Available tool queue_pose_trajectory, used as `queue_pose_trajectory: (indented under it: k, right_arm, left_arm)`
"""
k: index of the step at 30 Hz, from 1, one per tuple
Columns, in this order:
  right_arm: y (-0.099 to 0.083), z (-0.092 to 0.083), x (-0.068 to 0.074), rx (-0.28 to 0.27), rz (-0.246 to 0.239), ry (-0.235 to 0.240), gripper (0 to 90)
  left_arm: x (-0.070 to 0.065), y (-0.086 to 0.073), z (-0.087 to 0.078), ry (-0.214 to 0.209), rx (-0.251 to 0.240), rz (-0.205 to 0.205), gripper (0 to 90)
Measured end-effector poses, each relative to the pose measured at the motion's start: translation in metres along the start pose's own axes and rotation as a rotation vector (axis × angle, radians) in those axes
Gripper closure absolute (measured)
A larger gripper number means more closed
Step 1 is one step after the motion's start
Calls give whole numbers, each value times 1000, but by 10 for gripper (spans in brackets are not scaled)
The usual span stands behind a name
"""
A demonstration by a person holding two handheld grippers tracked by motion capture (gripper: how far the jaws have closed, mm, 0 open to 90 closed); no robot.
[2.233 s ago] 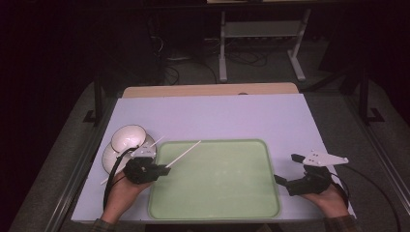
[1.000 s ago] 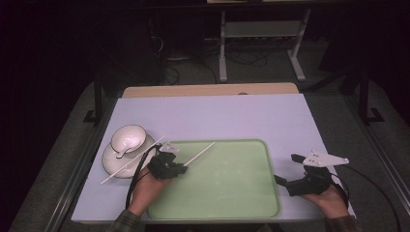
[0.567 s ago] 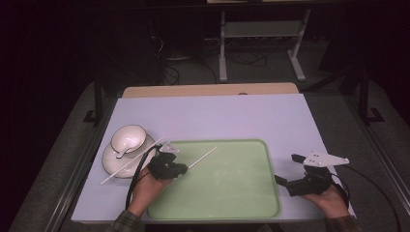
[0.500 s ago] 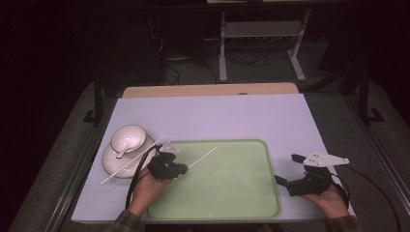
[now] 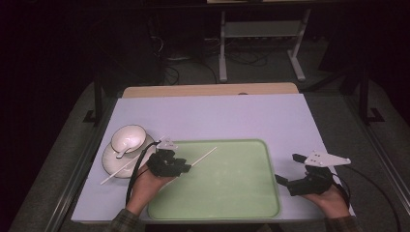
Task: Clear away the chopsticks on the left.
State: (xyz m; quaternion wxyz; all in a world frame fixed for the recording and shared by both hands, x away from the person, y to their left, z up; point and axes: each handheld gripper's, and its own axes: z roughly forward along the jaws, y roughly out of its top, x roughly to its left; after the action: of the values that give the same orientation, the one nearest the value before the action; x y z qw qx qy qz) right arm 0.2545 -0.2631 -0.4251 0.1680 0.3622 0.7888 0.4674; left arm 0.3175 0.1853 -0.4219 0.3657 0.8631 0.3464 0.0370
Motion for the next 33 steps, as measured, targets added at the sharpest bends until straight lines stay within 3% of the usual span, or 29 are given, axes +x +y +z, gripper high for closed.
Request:
queue_pose_trajectory:
  k: [4,7,14,21,27,33]
  right_arm:
    - [0,0,0,-1,0,1,0]
    - [0,0,0,1,1,0,0]
    - [0,0,-1,0,2,2,0]
    - [-1,1,-1,3,3,3,0]
    - [-1,1,-1,1,4,4,0]
    - [-1,1,-2,1,4,4,0]
  left_arm:
    - [2,7,2,-15,-9,22,677]
    - [3,15,5,-38,-22,49,783]
    - [5,32,15,-63,-13,101,896]
    - [3,50,32,-107,-9,146,898]
    - [-2,64,47,-114,11,198,897]
    - [-1,77,65,-118,22,200,898]
